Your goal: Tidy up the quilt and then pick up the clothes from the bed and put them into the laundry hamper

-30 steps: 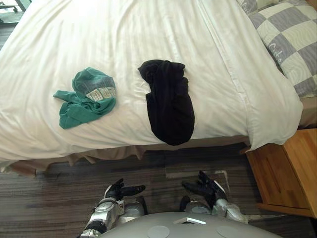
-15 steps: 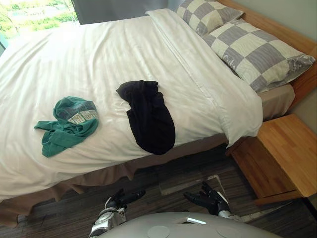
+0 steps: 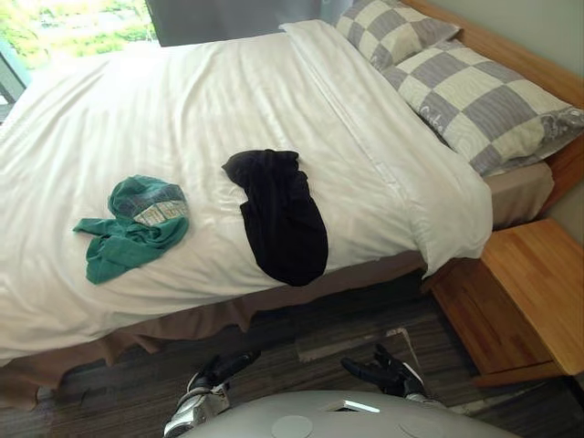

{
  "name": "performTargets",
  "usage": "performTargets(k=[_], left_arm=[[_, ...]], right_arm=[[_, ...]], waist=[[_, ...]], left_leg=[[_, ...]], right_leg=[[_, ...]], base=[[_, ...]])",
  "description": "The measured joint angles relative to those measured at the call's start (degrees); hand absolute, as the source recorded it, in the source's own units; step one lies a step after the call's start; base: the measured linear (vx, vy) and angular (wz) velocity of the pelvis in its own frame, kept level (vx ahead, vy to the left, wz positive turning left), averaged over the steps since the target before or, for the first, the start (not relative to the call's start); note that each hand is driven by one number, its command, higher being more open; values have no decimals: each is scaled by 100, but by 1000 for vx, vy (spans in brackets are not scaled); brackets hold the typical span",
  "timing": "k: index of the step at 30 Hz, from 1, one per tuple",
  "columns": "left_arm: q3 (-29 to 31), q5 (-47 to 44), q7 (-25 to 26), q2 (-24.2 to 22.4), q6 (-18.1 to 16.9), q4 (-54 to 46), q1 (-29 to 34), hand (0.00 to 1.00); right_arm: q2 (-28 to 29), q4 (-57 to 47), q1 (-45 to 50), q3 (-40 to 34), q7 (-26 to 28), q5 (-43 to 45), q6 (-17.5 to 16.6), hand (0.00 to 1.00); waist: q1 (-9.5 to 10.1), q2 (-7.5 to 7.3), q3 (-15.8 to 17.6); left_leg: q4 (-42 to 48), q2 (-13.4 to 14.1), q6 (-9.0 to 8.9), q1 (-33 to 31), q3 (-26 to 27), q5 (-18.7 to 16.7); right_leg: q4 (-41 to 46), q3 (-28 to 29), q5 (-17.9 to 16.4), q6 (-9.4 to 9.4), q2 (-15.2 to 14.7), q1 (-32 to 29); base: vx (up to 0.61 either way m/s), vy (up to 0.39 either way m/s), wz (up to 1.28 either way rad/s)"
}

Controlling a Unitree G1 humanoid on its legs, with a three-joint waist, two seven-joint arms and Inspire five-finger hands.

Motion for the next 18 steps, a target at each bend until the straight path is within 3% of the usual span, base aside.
performTargets(k=[6,8,9,10,12,13,14,15,16,18], left_arm=[[-82,-611,268,112,-155,-2,92,100],[51,-609,338,135,-201,23,125,100],[120,-589,342,133,-259,65,138,100],[120,-590,346,132,-267,72,137,100],[37,-559,358,67,-354,114,31,100],[2,-561,360,76,-358,119,-11,100],[-39,-446,393,89,-398,97,-30,100],[-62,-228,450,151,-476,82,-20,100],[-67,-121,466,195,-524,40,9,100],[-204,-131,476,345,-591,-6,64,100]], right_arm=[[-5,16,-8,-191,185,198,5,100],[5,9,-63,-326,271,208,-47,100],[-20,13,-81,-425,323,204,-115,100],[-24,13,-68,-447,339,204,-174,100],[-187,51,64,-553,327,266,-427,100],[-190,103,86,-582,301,317,-439,100],[-192,211,122,-622,297,481,-473,100],[-81,238,105,-616,335,503,-498,100],[-17,218,82,-597,296,495,-613,100],[0,211,34,-462,346,493,-780,100]], waist=[[-33,-19,175],[-90,-79,224],[-138,-51,250],[-148,-30,272],[-156,112,355],[-151,79,377],[-119,98,386],[-110,-28,376],[-101,-93,381],[-136,-170,423]], left_leg=[[512,1,107,-349,-310,-190],[1102,68,112,-663,-343,-541],[1658,259,137,-893,-343,-795],[1912,393,87,-980,-358,-866],[2404,717,-288,-1178,-846,-1051],[2524,626,-209,-1213,-871,-1131],[2587,435,-90,-1260,-803,-1233],[2464,240,12,-1234,-686,-1246],[2324,131,50,-1202,-616,-1224],[1776,-42,140,-1019,-508,-1031]], right_leg=[[129,-279,-51,60,-182,-26],[217,-308,-83,93,-284,-76],[372,-349,-147,162,-348,-114],[446,-382,-185,216,-388,-108],[788,-591,-425,465,-587,-80],[922,-601,-471,524,-730,-103],[1236,-588,-564,497,-1007,-232],[1630,-690,-712,209,-1295,-415],[1848,-791,-821,-8,-1397,-549],[1942,-872,-881,-12,-1295,-764]], base=[[-22,9,31],[-22,28,16],[-39,54,16],[-81,158,32],[-27,316,48],[77,387,35],[95,370,7],[102,338,-10],[90,262,-29],[76,181,-29]])
